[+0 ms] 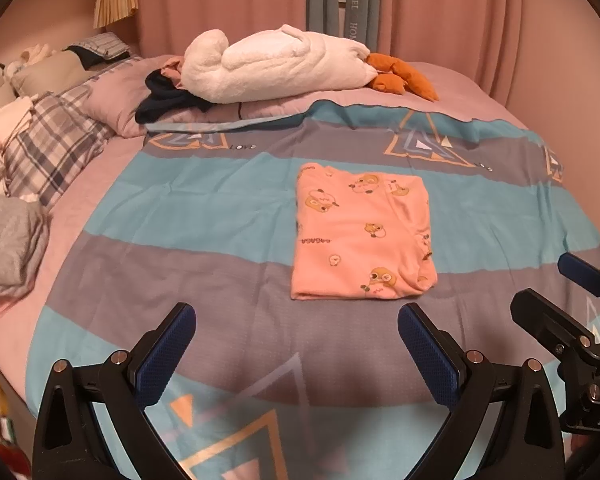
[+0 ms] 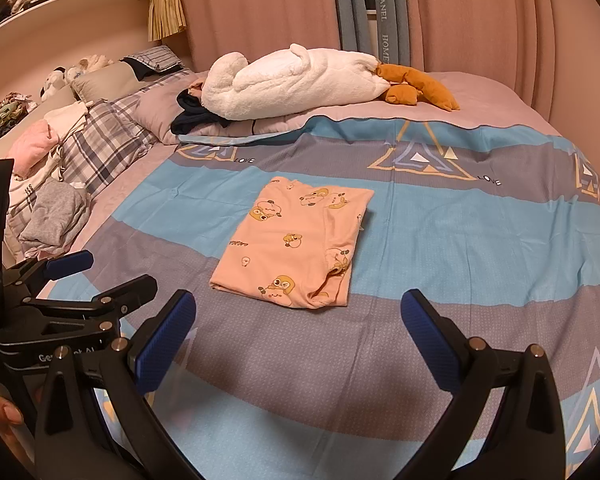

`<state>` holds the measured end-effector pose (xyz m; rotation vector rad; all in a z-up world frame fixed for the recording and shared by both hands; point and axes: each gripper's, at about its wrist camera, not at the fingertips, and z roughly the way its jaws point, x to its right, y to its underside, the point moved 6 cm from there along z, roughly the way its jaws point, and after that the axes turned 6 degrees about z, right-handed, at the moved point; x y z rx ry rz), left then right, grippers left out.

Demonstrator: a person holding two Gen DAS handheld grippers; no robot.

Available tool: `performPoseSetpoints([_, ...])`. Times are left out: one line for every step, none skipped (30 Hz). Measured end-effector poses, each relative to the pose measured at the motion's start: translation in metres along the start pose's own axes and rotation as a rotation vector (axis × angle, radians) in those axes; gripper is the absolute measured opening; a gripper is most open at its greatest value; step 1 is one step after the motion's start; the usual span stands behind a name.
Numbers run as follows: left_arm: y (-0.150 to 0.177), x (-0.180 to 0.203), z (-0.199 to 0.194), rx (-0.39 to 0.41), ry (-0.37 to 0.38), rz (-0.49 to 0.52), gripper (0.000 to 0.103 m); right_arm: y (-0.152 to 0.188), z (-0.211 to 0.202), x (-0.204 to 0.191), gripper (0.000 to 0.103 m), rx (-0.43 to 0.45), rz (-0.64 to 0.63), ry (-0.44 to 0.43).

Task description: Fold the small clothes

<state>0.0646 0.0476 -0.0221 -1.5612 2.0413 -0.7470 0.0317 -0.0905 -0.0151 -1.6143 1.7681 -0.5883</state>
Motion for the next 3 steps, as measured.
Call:
performPoseSetpoints([0.0, 0.0006, -0.0005, 0.001, -0.002, 0.001, 0.1, 0.0001, 0.0004, -0.0006, 0.103, 0.0, -0.002, 0.0])
performPoseSetpoints([-0.0004, 0.0, -0.0003, 0.002, -0.005, 0.002, 0.1, 0.0002, 0.0005, -0.001, 0.103, 0.001, -0.004, -0.001])
performPoseSetpoints([-0.0002, 0.0002, -0.0009, 0.002, -0.007, 0.002, 0.1, 0.0002, 0.0005, -0.0014, 0.103, 0.002, -0.005, -0.002])
